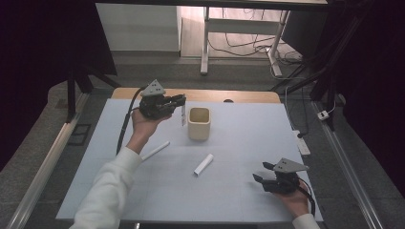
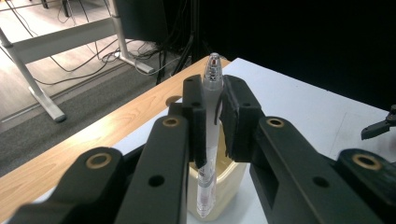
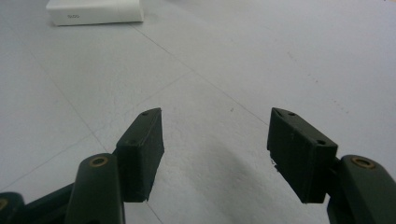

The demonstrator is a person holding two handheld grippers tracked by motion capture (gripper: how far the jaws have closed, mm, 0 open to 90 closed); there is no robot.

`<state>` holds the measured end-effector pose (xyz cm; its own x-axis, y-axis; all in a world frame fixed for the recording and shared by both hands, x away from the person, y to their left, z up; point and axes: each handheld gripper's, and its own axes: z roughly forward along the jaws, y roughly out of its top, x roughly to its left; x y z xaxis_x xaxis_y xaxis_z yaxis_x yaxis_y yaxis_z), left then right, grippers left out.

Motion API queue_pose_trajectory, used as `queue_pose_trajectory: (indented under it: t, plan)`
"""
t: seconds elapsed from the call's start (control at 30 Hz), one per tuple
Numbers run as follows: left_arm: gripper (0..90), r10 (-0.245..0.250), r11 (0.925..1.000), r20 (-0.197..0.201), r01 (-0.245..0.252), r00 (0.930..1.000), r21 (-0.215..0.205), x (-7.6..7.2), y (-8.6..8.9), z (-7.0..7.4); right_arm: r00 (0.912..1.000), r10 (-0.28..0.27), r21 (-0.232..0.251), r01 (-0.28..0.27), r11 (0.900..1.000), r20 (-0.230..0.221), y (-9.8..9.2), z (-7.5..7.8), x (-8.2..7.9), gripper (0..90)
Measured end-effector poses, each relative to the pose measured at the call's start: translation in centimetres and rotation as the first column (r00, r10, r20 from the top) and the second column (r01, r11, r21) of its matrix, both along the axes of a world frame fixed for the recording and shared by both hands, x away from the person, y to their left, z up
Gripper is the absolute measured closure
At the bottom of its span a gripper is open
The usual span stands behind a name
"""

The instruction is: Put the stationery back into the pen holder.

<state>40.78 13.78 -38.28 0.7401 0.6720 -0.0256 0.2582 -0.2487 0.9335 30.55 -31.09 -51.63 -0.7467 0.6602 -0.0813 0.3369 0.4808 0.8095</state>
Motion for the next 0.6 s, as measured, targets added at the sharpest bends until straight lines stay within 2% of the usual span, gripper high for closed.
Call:
queue_pose_trajectory:
  t: [0.6]
  plan:
    - [79.5, -0.002, 0.9997, 0.034, 0.003, 0.9994, -0.023, 0.5, -1.1, 1.6, 1.0, -0.001, 0.001, 0.001, 1.0, -0.002, 0.0, 0.0, 0.0, 35.5]
